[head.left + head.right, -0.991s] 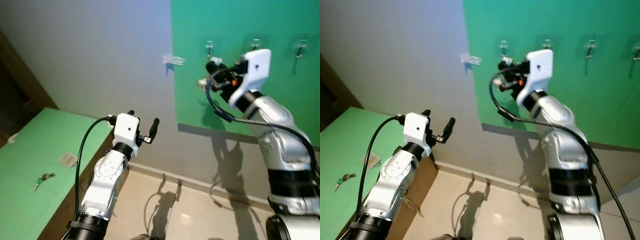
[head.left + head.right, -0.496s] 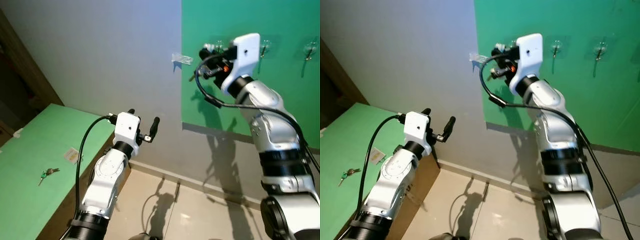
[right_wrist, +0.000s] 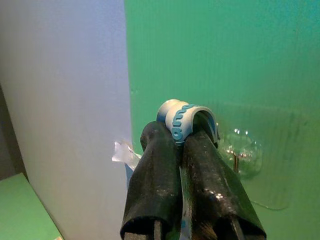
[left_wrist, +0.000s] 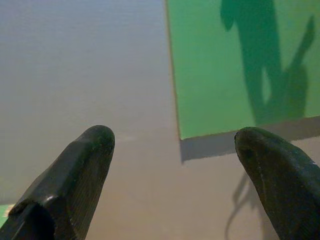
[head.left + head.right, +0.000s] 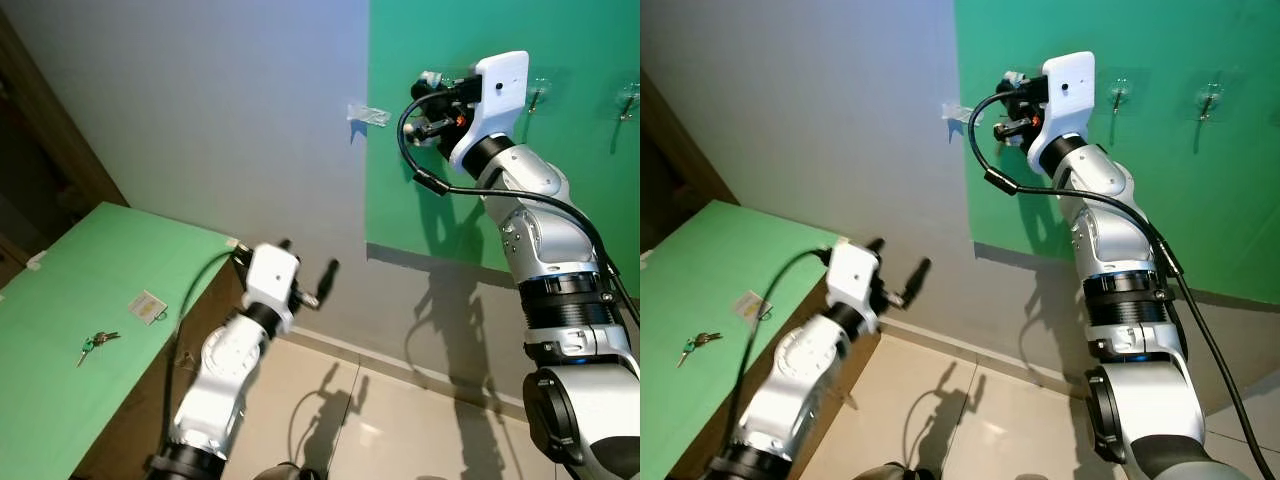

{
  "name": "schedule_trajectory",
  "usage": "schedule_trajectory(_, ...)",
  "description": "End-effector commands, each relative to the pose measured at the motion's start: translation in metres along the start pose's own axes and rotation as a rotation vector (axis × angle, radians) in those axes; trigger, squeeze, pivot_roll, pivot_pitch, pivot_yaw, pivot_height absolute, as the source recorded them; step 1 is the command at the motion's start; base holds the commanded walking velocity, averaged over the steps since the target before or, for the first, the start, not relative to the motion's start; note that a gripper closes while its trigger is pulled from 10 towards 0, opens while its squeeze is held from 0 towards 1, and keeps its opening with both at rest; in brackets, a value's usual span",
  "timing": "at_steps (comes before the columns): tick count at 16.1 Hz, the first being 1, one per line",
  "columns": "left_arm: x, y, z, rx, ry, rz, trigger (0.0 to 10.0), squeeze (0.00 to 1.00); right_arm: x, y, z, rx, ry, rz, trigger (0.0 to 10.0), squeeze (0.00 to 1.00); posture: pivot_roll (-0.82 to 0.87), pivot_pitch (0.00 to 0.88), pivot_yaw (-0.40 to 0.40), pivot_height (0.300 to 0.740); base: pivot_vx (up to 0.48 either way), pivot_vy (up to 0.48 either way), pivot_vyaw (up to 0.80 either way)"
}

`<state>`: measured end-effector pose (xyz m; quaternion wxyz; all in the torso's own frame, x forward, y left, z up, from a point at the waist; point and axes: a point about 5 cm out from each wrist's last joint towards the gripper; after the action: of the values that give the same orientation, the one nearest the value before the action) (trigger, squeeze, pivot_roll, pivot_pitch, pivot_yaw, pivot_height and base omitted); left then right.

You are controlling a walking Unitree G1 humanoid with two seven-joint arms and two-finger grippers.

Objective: Hang keys on a hook

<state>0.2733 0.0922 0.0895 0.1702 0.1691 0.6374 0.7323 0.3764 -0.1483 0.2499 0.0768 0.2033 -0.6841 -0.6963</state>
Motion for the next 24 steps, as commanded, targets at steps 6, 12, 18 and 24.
schedule_trajectory(6,0.0,0.004,-0.002,0.012,-0.008,-0.017,10.0,0.0,-0.009,0.013,-0.01,-0.046,-0.019,-0.041,0.0,0.12,-0.2,0.0,0.106,0.74,0.0,0.0,0.0)
schedule_trajectory(12,0.013,-0.007,-0.011,-0.001,-0.052,-0.004,10.0,0.0,-0.009,0.001,-0.023,-0.127,-0.058,-0.001,0.0,0.11,-0.2,0.0,0.101,0.74,0.0,0.0,0.0)
schedule_trajectory(18,0.012,-0.005,-0.011,-0.002,-0.048,-0.01,10.0,0.0,-0.009,-0.002,-0.037,-0.207,-0.142,-0.012,0.0,0.12,-0.2,0.0,0.098,0.74,0.0,0.0,0.0)
schedule_trajectory(24,0.012,-0.005,-0.011,-0.001,-0.054,-0.011,10.0,0.0,-0.007,-0.001,-0.049,-0.31,-0.208,-0.025,0.0,0.13,-0.2,0.0,0.099,0.74,0.0,0.0,0.0)
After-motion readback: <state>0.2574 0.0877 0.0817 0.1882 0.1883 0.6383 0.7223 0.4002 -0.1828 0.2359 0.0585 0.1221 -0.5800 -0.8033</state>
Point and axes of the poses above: a point about 5 cm out from each wrist's last joint towards the gripper, its own x axis pointing back from the gripper into the wrist, its own y axis along the axis of the wrist's last joint, z = x × y, and after that the axes turned 4 degrees about -x, right-handed
